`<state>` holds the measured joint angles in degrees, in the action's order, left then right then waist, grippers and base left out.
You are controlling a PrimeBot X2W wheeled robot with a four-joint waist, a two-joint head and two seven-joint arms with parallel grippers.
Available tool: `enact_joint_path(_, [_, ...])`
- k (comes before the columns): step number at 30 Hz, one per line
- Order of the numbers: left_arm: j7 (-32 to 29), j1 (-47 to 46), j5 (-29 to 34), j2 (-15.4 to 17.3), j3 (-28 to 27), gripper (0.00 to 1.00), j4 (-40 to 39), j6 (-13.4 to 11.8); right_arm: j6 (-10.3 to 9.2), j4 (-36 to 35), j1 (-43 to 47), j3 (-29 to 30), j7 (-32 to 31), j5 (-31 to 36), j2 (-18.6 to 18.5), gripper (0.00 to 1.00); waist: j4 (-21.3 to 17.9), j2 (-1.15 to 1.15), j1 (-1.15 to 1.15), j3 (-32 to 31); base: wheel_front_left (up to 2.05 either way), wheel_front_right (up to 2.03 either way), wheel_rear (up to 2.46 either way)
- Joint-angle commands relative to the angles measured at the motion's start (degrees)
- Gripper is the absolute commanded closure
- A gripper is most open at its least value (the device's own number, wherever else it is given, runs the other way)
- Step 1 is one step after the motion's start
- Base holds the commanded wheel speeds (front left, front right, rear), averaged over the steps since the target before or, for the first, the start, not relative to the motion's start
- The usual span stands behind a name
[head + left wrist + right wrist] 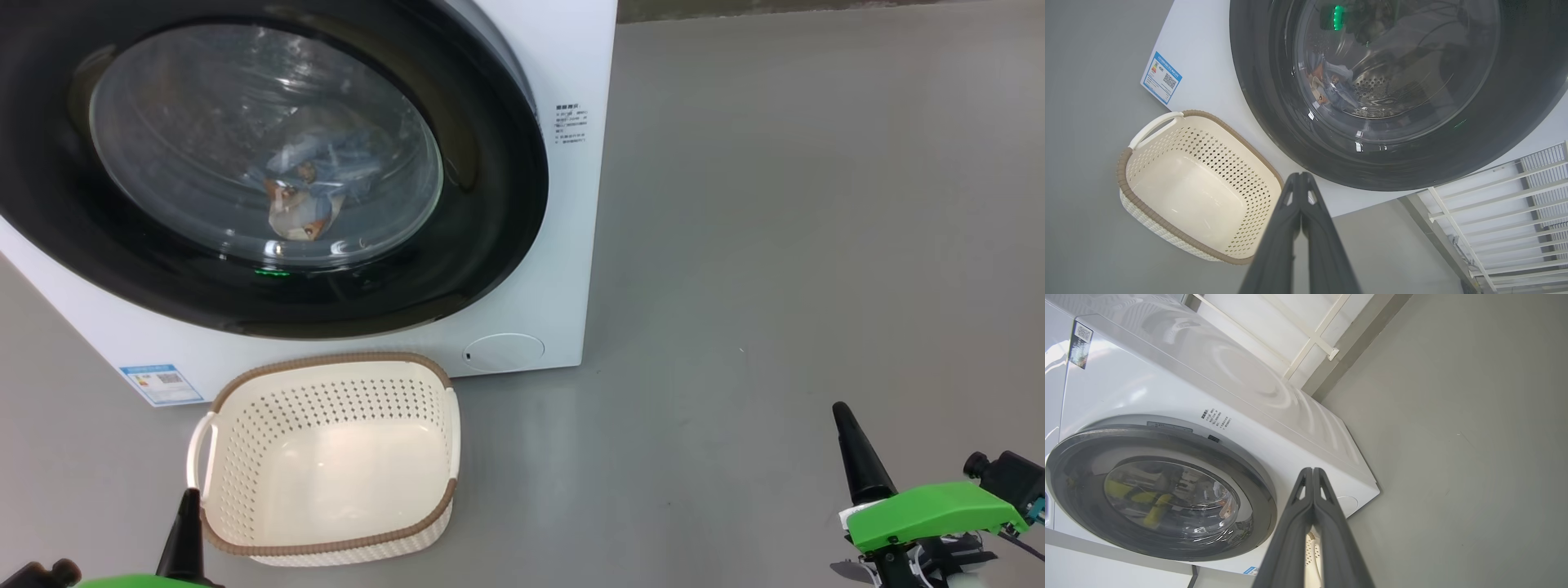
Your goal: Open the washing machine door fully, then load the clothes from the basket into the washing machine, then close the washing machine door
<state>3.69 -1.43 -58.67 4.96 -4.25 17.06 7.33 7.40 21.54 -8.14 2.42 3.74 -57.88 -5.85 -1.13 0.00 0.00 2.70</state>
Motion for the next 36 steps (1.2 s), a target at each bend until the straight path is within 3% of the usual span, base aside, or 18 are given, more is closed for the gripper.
enact_joint_path(1, [-0.49,-2.42,-1.56,0.8,-1.38,1.0,-1.69,0.11,0.05,-1.91,-0.34,-0.25,-0.51,-1.81,-0.22,1.0,0.04,0.0,0.0,-0.08,0.0,0.0,0.0])
enact_joint_path(36, [-6.4,-3.98,-20.89,-0.95,-1.98,1.0,-2.36,0.14,0.07,-5.2,0.92,2.44,-6.44,-21.47,1.72,1.0,0.7,0.0,0.0,-1.61,0.0,0.0,0.0])
